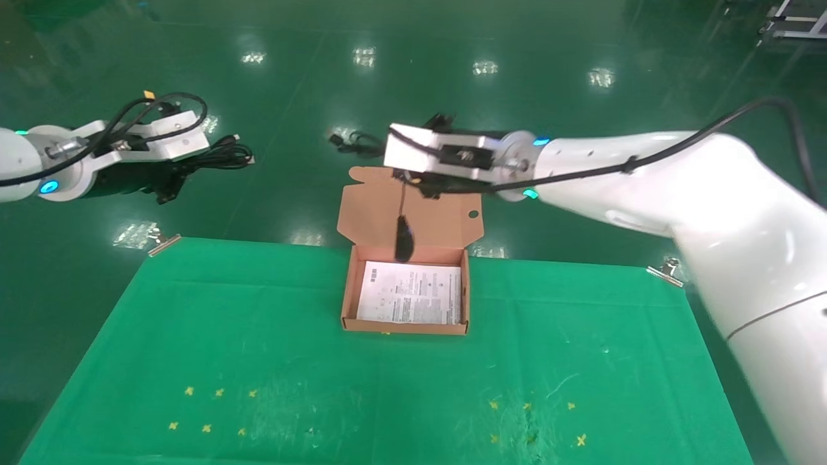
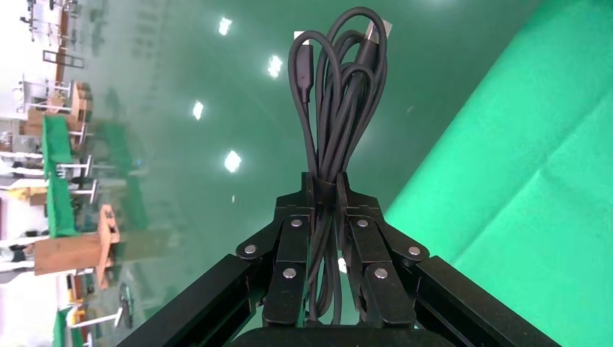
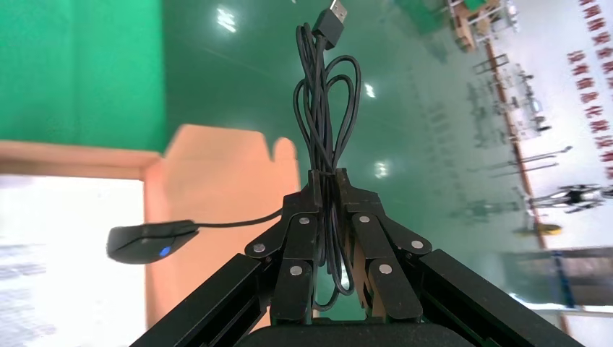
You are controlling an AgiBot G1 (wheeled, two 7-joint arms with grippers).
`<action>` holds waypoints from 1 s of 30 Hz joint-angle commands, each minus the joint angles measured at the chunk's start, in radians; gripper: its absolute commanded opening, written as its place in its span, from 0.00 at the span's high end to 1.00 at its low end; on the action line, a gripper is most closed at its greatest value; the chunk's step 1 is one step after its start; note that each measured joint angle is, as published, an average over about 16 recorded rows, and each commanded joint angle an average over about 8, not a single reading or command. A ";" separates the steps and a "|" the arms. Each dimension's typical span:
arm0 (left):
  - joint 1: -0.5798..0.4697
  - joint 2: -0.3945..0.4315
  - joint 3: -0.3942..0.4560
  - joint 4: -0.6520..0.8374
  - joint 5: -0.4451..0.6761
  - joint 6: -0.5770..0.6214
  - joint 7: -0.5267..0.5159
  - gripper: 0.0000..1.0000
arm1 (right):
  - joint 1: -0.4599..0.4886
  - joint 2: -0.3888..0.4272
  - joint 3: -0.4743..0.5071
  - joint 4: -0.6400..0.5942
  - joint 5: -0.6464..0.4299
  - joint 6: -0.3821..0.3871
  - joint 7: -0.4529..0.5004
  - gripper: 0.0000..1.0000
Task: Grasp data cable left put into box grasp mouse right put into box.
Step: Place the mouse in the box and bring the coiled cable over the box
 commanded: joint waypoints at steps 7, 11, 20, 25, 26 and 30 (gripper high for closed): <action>0.026 -0.015 0.003 -0.090 0.080 0.036 -0.111 1.00 | -0.029 -0.011 -0.115 0.004 0.083 0.039 0.052 1.00; 0.032 -0.018 0.002 -0.108 0.092 0.042 -0.128 1.00 | -0.038 -0.011 -0.184 -0.007 0.135 0.085 0.094 1.00; 0.036 -0.020 0.002 -0.122 0.101 0.048 -0.142 1.00 | -0.052 -0.005 -0.290 -0.103 0.213 0.150 0.146 1.00; 0.037 -0.020 0.002 -0.124 0.102 0.048 -0.144 1.00 | -0.065 -0.007 -0.334 -0.139 0.245 0.169 0.157 1.00; 0.037 -0.020 0.002 -0.125 0.102 0.049 -0.144 1.00 | -0.067 -0.008 -0.343 -0.142 0.251 0.172 0.159 1.00; 0.037 -0.021 0.002 -0.125 0.103 0.049 -0.144 1.00 | -0.076 -0.011 -0.384 -0.146 0.278 0.184 0.171 1.00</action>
